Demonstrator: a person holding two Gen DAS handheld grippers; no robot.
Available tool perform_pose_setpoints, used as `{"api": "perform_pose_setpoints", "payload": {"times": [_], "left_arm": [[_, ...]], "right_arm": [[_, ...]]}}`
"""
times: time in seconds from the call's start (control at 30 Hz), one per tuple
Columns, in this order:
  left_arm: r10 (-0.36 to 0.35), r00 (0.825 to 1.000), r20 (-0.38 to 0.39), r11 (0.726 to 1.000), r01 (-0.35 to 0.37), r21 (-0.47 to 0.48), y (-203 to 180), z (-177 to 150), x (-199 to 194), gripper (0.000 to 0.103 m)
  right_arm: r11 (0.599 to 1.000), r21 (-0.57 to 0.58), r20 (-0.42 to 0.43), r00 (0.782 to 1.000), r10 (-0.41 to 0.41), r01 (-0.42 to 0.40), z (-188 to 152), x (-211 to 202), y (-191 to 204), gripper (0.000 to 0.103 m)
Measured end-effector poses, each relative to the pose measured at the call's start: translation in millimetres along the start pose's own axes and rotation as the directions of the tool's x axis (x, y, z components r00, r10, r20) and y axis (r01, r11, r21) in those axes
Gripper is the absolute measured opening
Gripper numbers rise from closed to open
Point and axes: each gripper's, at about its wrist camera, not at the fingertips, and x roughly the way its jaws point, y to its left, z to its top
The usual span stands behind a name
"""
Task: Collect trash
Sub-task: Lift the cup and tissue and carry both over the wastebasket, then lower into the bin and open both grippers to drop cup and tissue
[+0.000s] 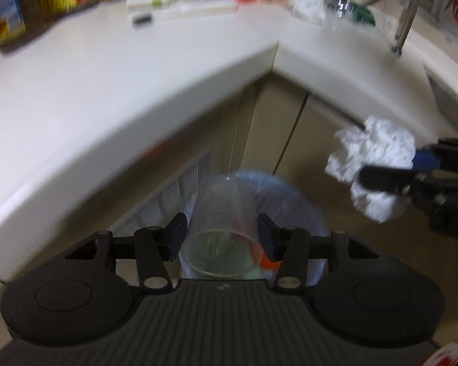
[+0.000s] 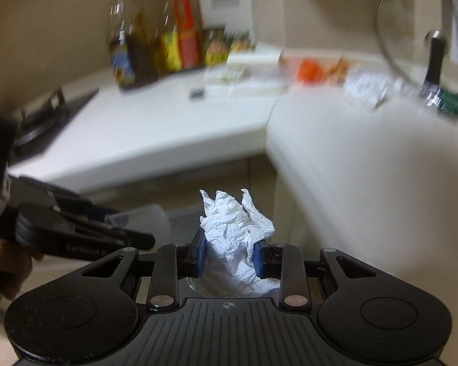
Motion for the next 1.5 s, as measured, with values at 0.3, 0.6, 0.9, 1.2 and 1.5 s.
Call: {"api": "perform_pose_setpoints", "payload": {"times": [0.3,0.6,0.9,1.2,1.5], "left_arm": [[0.0,0.995,-0.099,1.0,0.0,0.003,1.9,-19.8,63.2,0.047],[0.014,0.988,-0.155,1.0,-0.011,0.021,-3.6,-24.1,109.0,0.047],[0.016,0.979,-0.202,1.0,-0.012,0.024,-4.7,-29.6,137.1,0.047],[0.029,0.984,-0.174,1.0,-0.03,-0.005,1.0,-26.3,132.3,0.069],[0.046,0.989,-0.139,0.998,-0.051,-0.034,13.8,-24.5,111.4,0.069]], "right_arm": [[0.999,-0.02,-0.166,0.986,0.026,-0.03,-46.6,76.4,-6.9,0.031],[0.999,-0.049,-0.266,0.964,-0.01,-0.003,-74.0,120.0,-28.6,0.031],[0.999,-0.034,-0.283,0.959,0.002,-0.012,-83.7,134.7,-35.2,0.031],[0.999,-0.013,-0.302,0.953,0.028,-0.033,-85.4,138.8,-40.0,0.031],[0.998,0.0,-0.312,0.948,0.061,-0.064,-86.1,143.6,-36.6,0.031]]}}
